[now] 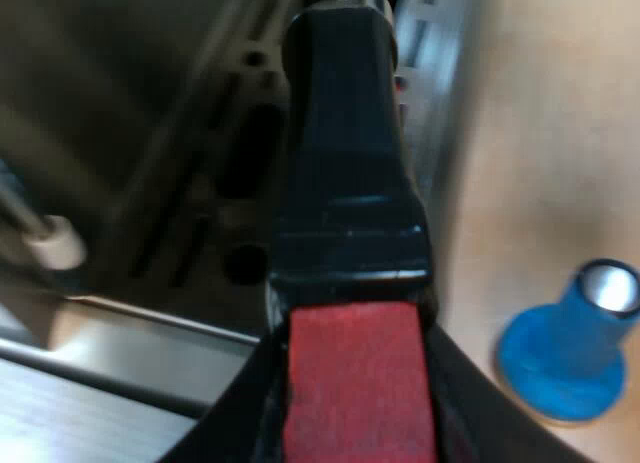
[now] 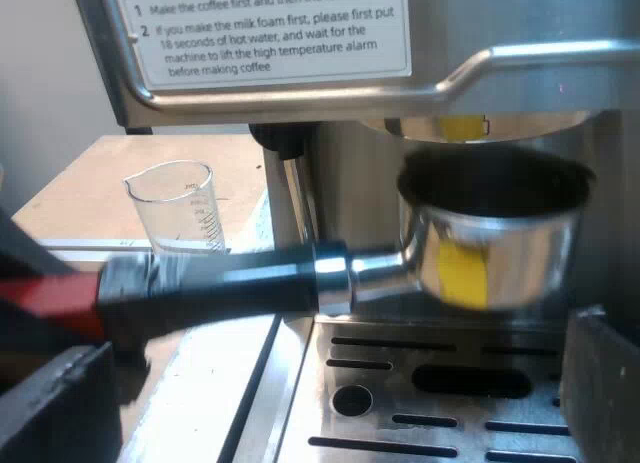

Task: Put the handle in the coffee machine

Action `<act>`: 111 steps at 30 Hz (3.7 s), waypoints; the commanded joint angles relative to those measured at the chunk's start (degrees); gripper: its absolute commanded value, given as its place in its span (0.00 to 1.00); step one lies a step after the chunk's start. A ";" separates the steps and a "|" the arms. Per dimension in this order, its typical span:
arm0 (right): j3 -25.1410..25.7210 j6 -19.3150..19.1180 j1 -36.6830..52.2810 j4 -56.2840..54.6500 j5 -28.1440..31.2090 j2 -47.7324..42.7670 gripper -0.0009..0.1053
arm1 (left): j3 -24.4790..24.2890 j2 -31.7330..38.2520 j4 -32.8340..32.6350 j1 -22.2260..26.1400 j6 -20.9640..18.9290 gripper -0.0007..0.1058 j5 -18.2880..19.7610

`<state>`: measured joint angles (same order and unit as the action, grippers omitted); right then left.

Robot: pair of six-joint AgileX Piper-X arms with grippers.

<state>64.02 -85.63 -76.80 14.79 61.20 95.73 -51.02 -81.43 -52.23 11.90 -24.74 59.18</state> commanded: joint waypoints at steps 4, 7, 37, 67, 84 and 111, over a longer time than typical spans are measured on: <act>0.46 -0.74 -0.02 0.46 0.09 -0.08 0.86 | -2.38 0.30 0.96 -0.15 -1.78 0.02 4.30; 0.46 -0.74 -0.02 0.46 0.09 -0.08 0.86 | -3.20 0.30 0.96 -0.15 -2.45 0.02 4.75; 0.46 -0.74 -0.02 0.46 0.09 -0.08 0.86 | -5.70 0.30 4.36 -0.02 -6.24 0.02 7.65; 0.46 -0.54 -0.02 0.36 0.21 -0.08 0.86 | -9.19 0.30 -5.48 0.12 -0.75 0.02 12.06; 0.46 -0.54 6.98 -0.42 -2.44 4.88 0.47 | -9.19 0.30 -5.48 0.12 -0.75 0.02 11.11; 0.46 -3.86 12.81 16.28 -11.01 13.78 0.47 | -9.19 0.30 -5.48 0.12 -0.75 0.02 11.11</act>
<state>64.07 -88.65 -64.20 30.75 50.66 109.67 -59.02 -82.59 -56.98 11.90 -27.51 60.51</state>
